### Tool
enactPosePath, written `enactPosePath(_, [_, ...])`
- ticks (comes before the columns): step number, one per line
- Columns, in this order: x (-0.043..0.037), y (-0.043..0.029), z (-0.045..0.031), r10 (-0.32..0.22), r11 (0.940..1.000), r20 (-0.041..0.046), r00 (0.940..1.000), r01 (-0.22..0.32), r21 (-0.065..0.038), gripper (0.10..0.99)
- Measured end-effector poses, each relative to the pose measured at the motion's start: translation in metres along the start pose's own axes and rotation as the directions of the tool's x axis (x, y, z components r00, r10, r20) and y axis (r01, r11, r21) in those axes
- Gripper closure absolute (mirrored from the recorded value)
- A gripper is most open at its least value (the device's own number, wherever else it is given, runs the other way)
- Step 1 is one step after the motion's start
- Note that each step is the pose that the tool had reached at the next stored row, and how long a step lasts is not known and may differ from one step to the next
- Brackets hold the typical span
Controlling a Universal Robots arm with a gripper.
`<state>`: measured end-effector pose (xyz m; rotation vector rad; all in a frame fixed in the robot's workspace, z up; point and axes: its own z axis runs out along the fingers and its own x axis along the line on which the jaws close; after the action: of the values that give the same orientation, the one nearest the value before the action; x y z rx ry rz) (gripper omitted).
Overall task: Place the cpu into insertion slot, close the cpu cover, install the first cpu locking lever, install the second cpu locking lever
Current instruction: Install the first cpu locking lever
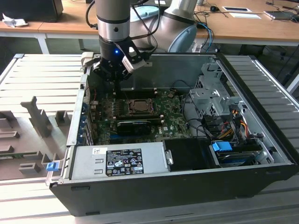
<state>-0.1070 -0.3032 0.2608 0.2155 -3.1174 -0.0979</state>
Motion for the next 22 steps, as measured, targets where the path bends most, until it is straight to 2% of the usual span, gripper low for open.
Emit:
enactPosePath(5, [-0.0008,0.0041,0.0008,0.006,1.0,0.0005,1.0,-0.006,0.0,0.98])
enactPosePath(8, [-0.0076,0.0037,0.0013,0.007,1.0,0.0007,1.0,-0.007,-0.001,0.98])
enactPosePath(10, [-0.0169,0.0024,0.0017,0.007,1.0,0.0008,1.0,-0.007,-0.002,0.98])
enactPosePath(12, [-0.0226,0.0016,0.0023,0.008,1.0,0.0007,1.0,-0.008,-0.002,0.98])
enactPosePath(14, [-0.0401,-0.0009,0.0038,0.009,1.0,0.0009,1.0,-0.009,-0.002,0.98])
enactPosePath(17, [-0.0582,-0.0034,0.0051,0.01,1.0,0.0008,1.0,-0.01,-0.001,0.98])
enactPosePath(18, [-0.0618,-0.0039,0.0055,0.01,0.9999,0.0009,0.9999,-0.01,-0.002,0.98])
enactPosePath(20, [-0.0648,-0.0044,0.0067,0.034,0.9978,0.009,0.9994,-0.033,-0.057,0.98])
enactPosePath(21, [-0.0651,-0.0045,0.0083,0.05,0.9969,0.0108,0.9987,-0.049,-0.062,0.98])
enactPosePath(22, [-0.0656,-0.0047,0.0094,0.073,0.9955,0.0119,0.9973,-0.072,-0.062,0.98])
